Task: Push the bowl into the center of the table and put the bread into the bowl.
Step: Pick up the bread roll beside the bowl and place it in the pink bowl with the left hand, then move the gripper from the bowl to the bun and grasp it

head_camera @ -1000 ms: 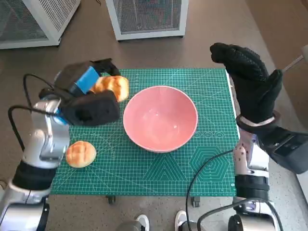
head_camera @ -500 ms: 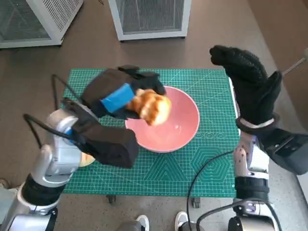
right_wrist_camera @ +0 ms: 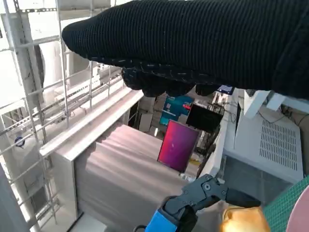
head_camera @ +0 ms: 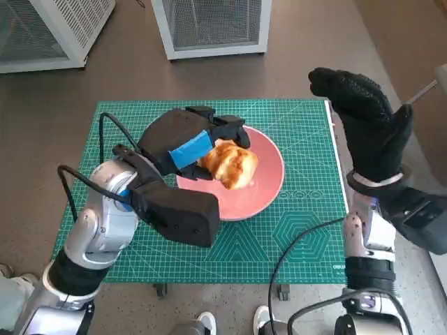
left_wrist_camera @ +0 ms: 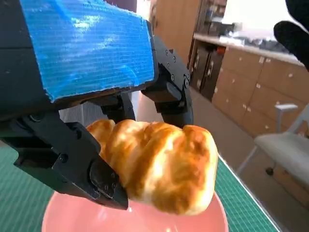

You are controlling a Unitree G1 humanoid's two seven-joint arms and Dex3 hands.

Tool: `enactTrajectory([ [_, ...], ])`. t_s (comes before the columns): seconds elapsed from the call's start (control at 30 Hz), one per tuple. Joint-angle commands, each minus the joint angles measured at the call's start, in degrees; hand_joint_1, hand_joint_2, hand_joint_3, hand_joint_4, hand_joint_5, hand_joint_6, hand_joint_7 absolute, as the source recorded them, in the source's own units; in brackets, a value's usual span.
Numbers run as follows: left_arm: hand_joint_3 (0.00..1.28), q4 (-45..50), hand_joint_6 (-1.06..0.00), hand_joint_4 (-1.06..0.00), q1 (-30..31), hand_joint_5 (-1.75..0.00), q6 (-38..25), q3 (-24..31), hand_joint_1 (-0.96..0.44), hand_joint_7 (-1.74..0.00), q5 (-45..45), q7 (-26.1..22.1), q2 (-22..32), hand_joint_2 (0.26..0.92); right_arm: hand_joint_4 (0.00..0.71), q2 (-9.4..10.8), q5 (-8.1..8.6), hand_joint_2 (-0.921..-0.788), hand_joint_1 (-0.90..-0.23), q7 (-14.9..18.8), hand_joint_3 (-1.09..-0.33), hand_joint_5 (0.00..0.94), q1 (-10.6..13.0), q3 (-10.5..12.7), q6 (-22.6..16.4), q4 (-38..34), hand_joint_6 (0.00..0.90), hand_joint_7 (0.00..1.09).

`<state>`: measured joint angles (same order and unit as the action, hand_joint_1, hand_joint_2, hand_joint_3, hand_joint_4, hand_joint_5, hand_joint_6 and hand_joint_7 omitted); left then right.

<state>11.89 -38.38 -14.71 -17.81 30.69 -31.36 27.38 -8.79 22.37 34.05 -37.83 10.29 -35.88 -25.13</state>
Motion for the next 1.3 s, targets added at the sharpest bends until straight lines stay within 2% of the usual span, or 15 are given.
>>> enactTrajectory([
  [0.03,0.03,1.75,-0.32,-0.32,0.24,-0.26,-2.21,0.82,0.08,-0.17,-2.26,-4.04,0.36,0.792,0.204,-0.28,0.21,-0.921,-0.654,0.33,-0.763,0.002,0.99,0.07,0.82,-0.27,0.102,0.28],
  [0.07,0.02,1.87,-0.30,-0.28,0.22,-0.17,-2.22,1.01,0.06,-0.11,-2.66,-4.61,0.59,0.780,0.204,-0.26,0.21,-0.921,-0.654,0.31,-0.763,0.002,0.99,0.05,0.86,-0.21,0.103,0.28],
  [0.17,0.01,2.57,-0.26,-0.16,0.15,-0.06,-1.88,1.62,-0.02,-0.04,-2.94,-5.46,1.50,0.757,0.203,-0.19,0.22,-0.921,-0.654,0.27,-0.763,0.001,1.03,0.03,0.89,-0.08,0.104,0.28],
  [0.4,0.00,4.40,-0.21,-0.05,0.87,0.00,0.40,2.82,-0.18,0.00,-0.95,-4.43,4.03,0.742,0.204,0.08,0.10,-0.921,-0.654,0.21,-0.762,0.001,1.00,-0.05,0.66,-0.38,0.108,0.27],
  [0.73,0.00,9.69,-0.18,-0.01,3.52,0.00,-2.13,8.53,-0.25,0.00,-4.14,-6.44,6.45,0.741,0.200,0.89,-0.08,-0.921,-0.653,-0.22,-0.768,0.000,1.32,-0.50,0.73,0.11,0.107,0.27],
  [0.93,0.00,14.58,-0.20,-0.01,6.68,0.00,-4.55,15.84,-0.26,-0.01,-9.10,-9.24,10.02,0.741,0.199,1.21,-0.21,-0.921,-0.653,-0.56,-0.769,0.000,1.82,-0.73,0.95,1.00,0.108,0.26],
  [1.3,0.00,23.11,-0.21,-0.01,17.23,0.00,-11.03,32.11,-0.23,-0.01,-16.68,-12.55,16.91,0.724,0.198,1.67,0.28,-0.921,-0.657,-0.71,-0.768,0.000,2.12,-0.74,1.84,1.75,0.108,0.26],
])
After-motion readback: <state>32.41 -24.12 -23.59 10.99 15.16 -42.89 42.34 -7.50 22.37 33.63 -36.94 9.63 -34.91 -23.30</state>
